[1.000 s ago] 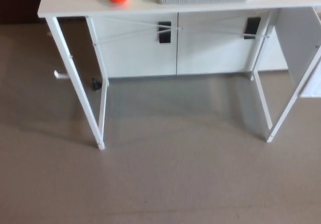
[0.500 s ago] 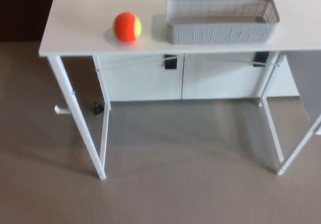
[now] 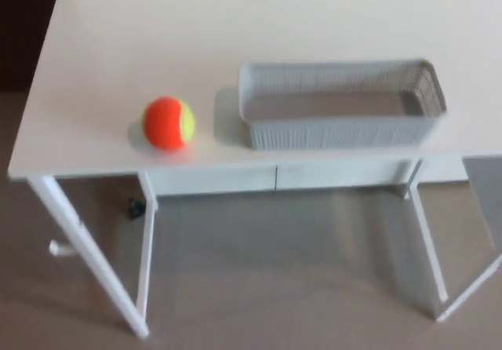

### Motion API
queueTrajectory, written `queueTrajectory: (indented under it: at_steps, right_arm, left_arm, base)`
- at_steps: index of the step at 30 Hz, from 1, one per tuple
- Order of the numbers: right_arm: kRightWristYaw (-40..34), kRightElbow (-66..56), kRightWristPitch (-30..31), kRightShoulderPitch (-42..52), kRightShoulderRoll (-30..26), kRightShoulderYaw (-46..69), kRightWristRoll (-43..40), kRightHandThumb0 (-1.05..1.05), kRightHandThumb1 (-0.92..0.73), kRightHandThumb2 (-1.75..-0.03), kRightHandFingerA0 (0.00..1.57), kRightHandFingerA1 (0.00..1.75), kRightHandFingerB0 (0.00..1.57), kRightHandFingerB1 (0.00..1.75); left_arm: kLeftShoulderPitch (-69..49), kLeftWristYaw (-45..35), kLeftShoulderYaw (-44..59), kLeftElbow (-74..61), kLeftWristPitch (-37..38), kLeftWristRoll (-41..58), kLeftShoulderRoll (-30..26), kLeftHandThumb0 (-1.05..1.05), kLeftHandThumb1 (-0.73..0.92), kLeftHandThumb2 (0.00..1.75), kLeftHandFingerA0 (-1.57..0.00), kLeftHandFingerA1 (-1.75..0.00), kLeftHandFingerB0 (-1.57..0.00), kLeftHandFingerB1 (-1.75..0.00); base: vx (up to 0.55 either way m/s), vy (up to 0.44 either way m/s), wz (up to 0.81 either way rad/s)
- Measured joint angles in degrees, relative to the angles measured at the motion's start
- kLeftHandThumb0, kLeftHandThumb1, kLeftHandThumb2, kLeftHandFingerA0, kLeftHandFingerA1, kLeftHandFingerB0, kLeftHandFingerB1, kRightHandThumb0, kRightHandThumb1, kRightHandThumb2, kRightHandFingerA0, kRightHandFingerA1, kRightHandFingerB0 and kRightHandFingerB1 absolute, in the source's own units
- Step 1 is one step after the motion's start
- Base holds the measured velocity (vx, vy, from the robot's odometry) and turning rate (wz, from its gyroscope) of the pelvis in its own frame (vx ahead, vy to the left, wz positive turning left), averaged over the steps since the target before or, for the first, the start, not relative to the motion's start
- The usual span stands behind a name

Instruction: The robot walk towards a table in front and uses its left hand to pickup a tennis ball on the left side and put it in a container on the right hand side

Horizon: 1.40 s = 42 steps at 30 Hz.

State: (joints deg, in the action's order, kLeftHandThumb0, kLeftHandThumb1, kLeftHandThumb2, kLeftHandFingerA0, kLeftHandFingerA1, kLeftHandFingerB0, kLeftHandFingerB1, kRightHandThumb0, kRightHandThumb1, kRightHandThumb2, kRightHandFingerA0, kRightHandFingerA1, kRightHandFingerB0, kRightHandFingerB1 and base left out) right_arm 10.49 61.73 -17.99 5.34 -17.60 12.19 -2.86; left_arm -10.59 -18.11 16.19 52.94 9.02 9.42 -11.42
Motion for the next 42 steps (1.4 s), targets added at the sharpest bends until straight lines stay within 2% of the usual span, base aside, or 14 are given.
queueTrajectory:
  at_steps: [3,6,7,11,13,20,21,23,27,29,30,34,35,42]
  right_arm:
    - [0.17,-0.39,-0.03,-0.46,0.41,-0.02,-0.04,-0.57,-0.31,-0.78,0.86,0.69,0.52,0.56]
    - [0.14,-0.04,-0.03,-0.59,0.47,-0.06,0.00,-0.56,-0.42,-0.54,0.92,0.63,0.59,0.46]
    - [0.09,0.19,-0.03,-0.62,0.47,-0.09,0.04,-0.56,-0.32,-0.78,0.85,0.68,0.52,0.56]
    - [0.01,0.79,-0.06,-0.56,0.48,-0.18,0.09,-0.54,-0.41,-0.54,0.99,0.63,0.59,0.46]
    - [0.01,0.80,-0.10,-0.48,0.48,-0.12,0.07,-0.59,-0.33,-0.76,0.86,0.65,0.51,0.53]
    - [-0.09,0.14,-0.43,-0.91,0.52,0.12,0.06,-0.58,-0.38,-0.56,0.96,0.62,0.58,0.46]
    - [-0.14,0.11,-0.48,-0.83,0.52,0.10,0.08,-0.55,-0.31,-0.78,0.86,0.68,0.52,0.56]
    - [-0.19,0.35,-0.51,-0.94,0.52,0.11,0.09,-0.61,-0.37,-0.58,0.96,0.62,0.59,0.47]
    - [-0.19,0.84,-0.53,-0.73,0.51,0.10,0.09,-0.60,-0.34,-0.78,0.86,0.67,0.51,0.54]
    - [-0.18,0.75,-0.53,-0.46,0.51,0.04,0.09,-0.57,-0.41,-0.56,0.95,0.61,0.58,0.44]
    - [-0.21,0.70,-0.54,-0.29,0.59,-0.03,0.13,-0.60,-0.34,-0.78,0.87,0.67,0.53,0.54]
    - [-0.23,0.75,-0.63,-0.16,0.85,-0.33,0.17,-0.59,-0.38,-0.57,0.96,0.63,0.58,0.47]
    - [-0.22,0.79,-0.63,-0.15,0.92,-0.35,0.18,-0.55,-0.32,-0.79,0.85,0.70,0.52,0.57]
    - [-0.17,0.48,-0.70,-0.24,0.92,-0.24,0.10,-0.55,-0.33,-0.78,0.85,0.68,0.49,0.54]
  left_arm:
    - [0.61,0.16,0.15,-0.26,0.18,0.03,-0.57,-0.27,0.54,0.57,-0.65,-0.41,-0.44,-0.35]
    - [0.63,0.27,0.14,-0.15,0.53,0.02,-0.65,-0.28,0.54,0.57,-0.66,-0.41,-0.44,-0.35]
    - [0.63,0.29,0.11,-0.12,0.55,0.02,-0.65,-0.29,0.54,0.57,-0.67,-0.41,-0.44,-0.35]
    - [0.38,0.40,-0.16,0.01,0.58,-0.07,-0.85,-0.28,0.54,0.57,-0.65,-0.41,-0.43,-0.35]
    - [0.30,0.48,-0.41,0.01,0.57,-0.18,-1.10,-0.29,0.55,0.57,-0.65,-0.41,-0.42,-0.35]
    - [0.61,1.02,-2.20,-0.95,0.03,-0.55,-1.33,-0.38,0.45,0.76,-0.50,-0.52,-0.36,-0.47]
    - [0.44,1.19,-2.75,-1.23,-0.15,-0.78,-1.43,-0.28,0.57,0.57,-0.56,-0.40,-0.42,-0.35]
    - [0.34,1.30,-3.56,-1.66,-0.60,-1.27,-1.76,-0.27,0.58,0.58,-0.54,-0.40,-0.40,-0.35]
    - [-0.06,1.33,-4.29,-2.05,-1.45,-1.77,-2.25,-0.30,0.57,0.58,-0.59,-0.40,-0.41,-0.35]
    - [-0.21,1.41,-4.47,-2.17,-1.81,-1.93,-2.46,-0.30,0.58,0.58,-0.58,-0.41,-0.40,-0.34]
    - [-0.20,1.56,-4.63,-2.13,-2.20,-2.04,-2.43,-0.30,0.58,0.58,-0.58,-0.42,-0.40,-0.34]
    - [-0.42,1.76,-4.81,-2.31,-3.46,-2.27,-3.55,-0.32,0.57,0.58,-0.65,-0.48,-0.42,-0.34]
    - [-0.41,1.79,-4.92,-2.31,-3.65,-2.33,-3.74,-0.31,0.57,0.58,-0.66,-0.48,-0.42,-0.35]
    - [0.03,2.16,-7.81,-2.42,-6.23,-3.59,-4.92,-0.42,0.42,0.74,-0.63,-0.60,-0.37,-0.46]
  base:
    - [0.30,0.242,-0.19]
    - [0.28,0.094,0.07]
    - [0.24,0.046,0.09]
    - [0.24,-0.028,0.11]
    - [0.22,-0.132,0.34]
    - [0.19,-0.171,0.05]
    - [0.08,-0.011,-0.08]
    - [0.00,0.000,0.00]
    - [0.03,0.102,-0.07]
    - [-0.03,0.163,0.00]
    - [0.12,0.195,0.18]
    - [0.06,0.151,0.02]
    - [0.04,0.089,0.08]
    - [0.00,0.006,0.03]
